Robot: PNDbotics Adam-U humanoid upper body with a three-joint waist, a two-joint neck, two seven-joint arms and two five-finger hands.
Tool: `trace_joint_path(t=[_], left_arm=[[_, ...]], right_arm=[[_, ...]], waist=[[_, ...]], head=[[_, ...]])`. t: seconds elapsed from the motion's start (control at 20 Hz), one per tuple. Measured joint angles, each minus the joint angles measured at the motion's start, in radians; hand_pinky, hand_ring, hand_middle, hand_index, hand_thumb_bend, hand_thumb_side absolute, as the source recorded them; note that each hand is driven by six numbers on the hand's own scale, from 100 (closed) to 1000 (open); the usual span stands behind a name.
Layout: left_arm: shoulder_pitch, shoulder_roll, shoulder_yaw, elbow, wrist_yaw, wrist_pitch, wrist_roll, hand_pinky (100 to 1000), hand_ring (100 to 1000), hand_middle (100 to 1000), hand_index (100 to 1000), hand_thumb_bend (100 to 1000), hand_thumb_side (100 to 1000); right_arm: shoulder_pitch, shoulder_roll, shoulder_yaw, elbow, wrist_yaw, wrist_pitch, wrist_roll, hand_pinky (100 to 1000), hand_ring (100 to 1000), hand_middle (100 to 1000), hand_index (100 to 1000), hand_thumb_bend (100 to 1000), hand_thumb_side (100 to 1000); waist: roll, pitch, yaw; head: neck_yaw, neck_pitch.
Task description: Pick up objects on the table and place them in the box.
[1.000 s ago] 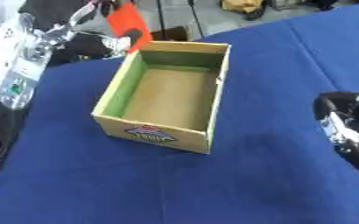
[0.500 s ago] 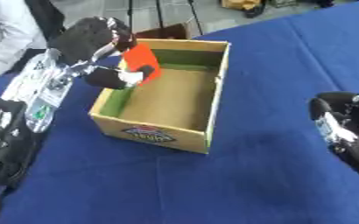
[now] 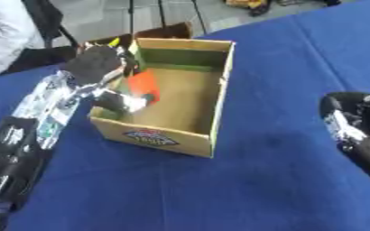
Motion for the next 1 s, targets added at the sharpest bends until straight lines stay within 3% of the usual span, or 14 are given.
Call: trace_joint_path(t=[0.05,0.1,0.2,0.25,0.3,0.4,0.6,0.75,0.8,0.9,1.0], left_arm=[[0.0,-0.002,0.0,0.008,0.01,-0.004,-0.008,108,348,437,587,383,728],[0.001,-0.005,0.0,0.014,0.022,-0.009,-0.017,185,396,470,624,397,730],[0.003,-0.005,0.0,0.022,0.048,-0.02,-0.035,302,478,567,727,523,724],[0.003,-0.005,0.0,0.024,0.06,-0.025,-0.045,302,478,567,727,523,724],[0.003,-0.005,0.0,0.025,0.071,-0.031,-0.056,377,547,675,821,615,731],[0.003,-0.005,0.0,0.025,0.083,-0.041,-0.079,455,646,798,919,666,742],[0.005,-0.005,0.012,0.015,0.084,-0.044,-0.12,543,756,910,1000,858,808],[0.009,-0.005,0.028,-0.007,0.084,-0.038,-0.134,551,762,915,1000,945,914],[0.011,-0.004,0.037,-0.018,0.085,-0.033,-0.132,532,747,894,1000,1000,1000],[0.01,-0.004,0.061,-0.048,0.097,-0.018,-0.118,497,716,862,1000,1000,1000],[-0.005,-0.004,0.098,-0.087,0.12,0.007,-0.094,471,688,829,1000,885,1000]], right_arm=[[0.0,0.0,0.0,0.0,-0.001,0.001,-0.003,855,818,520,720,248,473],[0.0,0.0,0.0,0.0,-0.001,0.001,-0.005,855,817,519,719,246,473],[-0.002,0.0,0.0,0.0,-0.002,0.002,-0.01,855,817,519,719,241,473],[-0.003,0.0,0.0,-0.001,-0.002,0.002,-0.012,855,817,519,719,241,473],[-0.004,0.0,0.0,-0.002,-0.003,0.002,-0.015,855,817,519,719,240,472],[-0.004,0.0,0.0,-0.002,-0.006,0.003,-0.021,855,817,520,720,237,472],[-0.004,0.0,-0.003,-0.002,-0.012,0.005,-0.036,855,817,519,719,230,473],[-0.004,0.0,-0.006,-0.002,-0.018,0.005,-0.049,854,816,519,719,226,473],[-0.004,0.0,-0.006,-0.003,-0.019,0.005,-0.053,854,816,519,719,227,473],[-0.004,0.0,-0.006,-0.003,-0.02,0.006,-0.061,854,816,519,719,229,473],[-0.002,0.0,-0.006,-0.003,-0.022,0.006,-0.067,854,816,519,719,229,474]], waist=[[0.0,0.0,0.0],[0.0,0.0,0.0],[0.0,0.0,-0.001],[0.0,0.0,-0.001],[0.0,0.0,-0.001],[0.0,0.0,0.0],[-0.001,0.0,0.005],[-0.006,0.0,0.008],[-0.008,0.0,0.009],[-0.011,0.0,0.016],[-0.018,-0.001,0.025]], head=[[0.0,0.0],[0.0,0.0],[-0.002,0.0],[-0.003,0.0],[-0.004,0.0],[-0.005,0.0],[-0.008,0.001],[-0.008,0.001],[-0.008,0.001],[-0.009,0.001],[-0.012,0.002]])
